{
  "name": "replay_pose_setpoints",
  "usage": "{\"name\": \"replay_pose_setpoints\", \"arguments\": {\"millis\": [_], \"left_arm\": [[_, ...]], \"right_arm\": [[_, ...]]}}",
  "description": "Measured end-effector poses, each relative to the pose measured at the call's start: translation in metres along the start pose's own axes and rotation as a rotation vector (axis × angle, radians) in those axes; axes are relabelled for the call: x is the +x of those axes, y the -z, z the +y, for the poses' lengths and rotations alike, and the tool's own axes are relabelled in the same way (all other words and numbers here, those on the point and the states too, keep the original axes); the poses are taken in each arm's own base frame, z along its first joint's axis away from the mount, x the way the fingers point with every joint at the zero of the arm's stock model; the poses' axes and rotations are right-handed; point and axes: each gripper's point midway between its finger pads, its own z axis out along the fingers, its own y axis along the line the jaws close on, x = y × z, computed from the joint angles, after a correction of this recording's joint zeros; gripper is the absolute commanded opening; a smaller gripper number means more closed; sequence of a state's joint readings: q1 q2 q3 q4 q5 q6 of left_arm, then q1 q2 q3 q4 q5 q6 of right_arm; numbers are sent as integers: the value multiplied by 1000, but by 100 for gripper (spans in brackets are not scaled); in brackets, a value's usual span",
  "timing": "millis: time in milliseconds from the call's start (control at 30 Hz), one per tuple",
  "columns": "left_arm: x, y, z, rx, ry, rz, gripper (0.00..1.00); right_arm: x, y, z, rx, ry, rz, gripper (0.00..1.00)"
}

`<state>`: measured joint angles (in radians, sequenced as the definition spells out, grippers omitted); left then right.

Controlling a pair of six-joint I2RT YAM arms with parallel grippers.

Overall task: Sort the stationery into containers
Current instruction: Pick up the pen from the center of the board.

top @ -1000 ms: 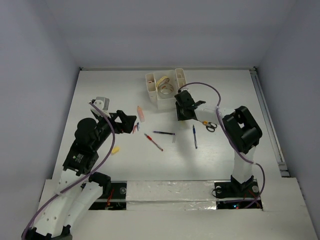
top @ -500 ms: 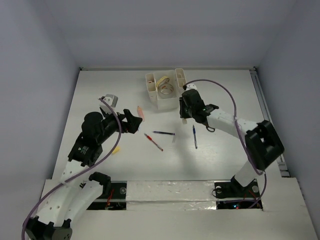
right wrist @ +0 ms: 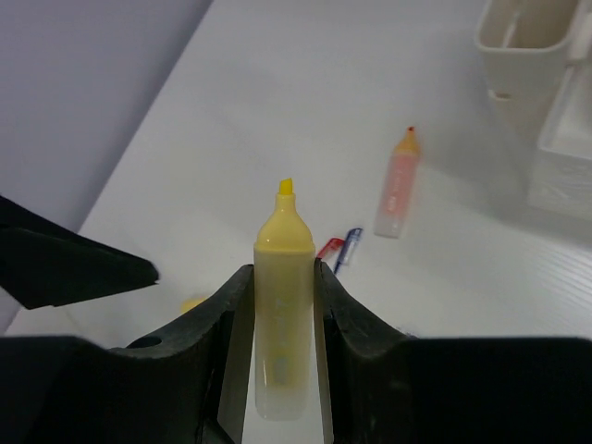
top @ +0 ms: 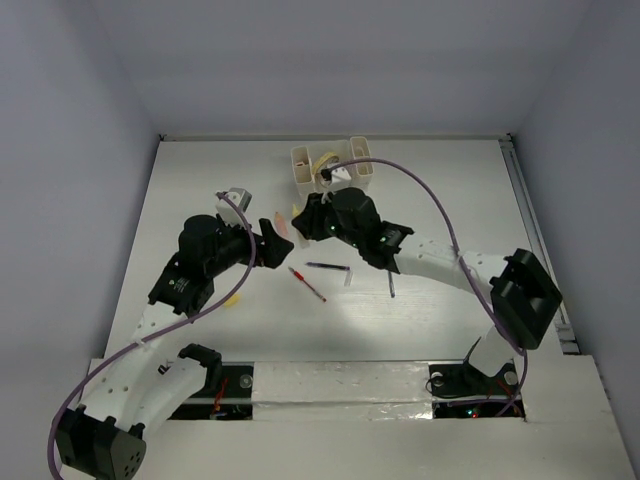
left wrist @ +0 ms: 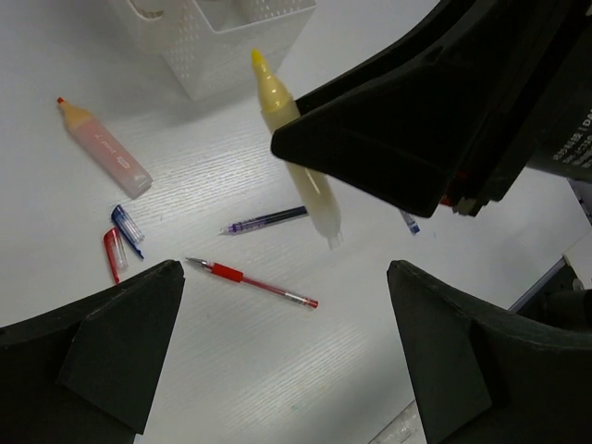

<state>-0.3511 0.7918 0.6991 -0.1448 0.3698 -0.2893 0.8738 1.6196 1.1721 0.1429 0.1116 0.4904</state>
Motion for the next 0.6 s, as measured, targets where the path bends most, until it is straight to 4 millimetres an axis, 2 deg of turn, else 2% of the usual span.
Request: {"name": "replay_pose_setpoints", "arguments": {"millis": [133,233,267,433,467,600], "left_arm": [[-1,0,3,-15,0,-5,86],[-2,0,6,-33,0,-12,83],[-2,0,7,-40,0,-14,79],[-5,0,12,-68,-1,-29,71],[-6,1,12,-72,-2,-36,66],[-12,5,12,-84,-8,-63,61]], "right_arm": [[1,-6,27,-70,-35,-16,15],[-9,-9,46,-118,-62,-46,15],[-12,-9,51,-134,-70,-57,15],[-27,-7,71,-196,-101,-98,15],[-27,-6,75,-208,-106,-100,16],[-23,-2,90,-251,-120,-91,16]]}}
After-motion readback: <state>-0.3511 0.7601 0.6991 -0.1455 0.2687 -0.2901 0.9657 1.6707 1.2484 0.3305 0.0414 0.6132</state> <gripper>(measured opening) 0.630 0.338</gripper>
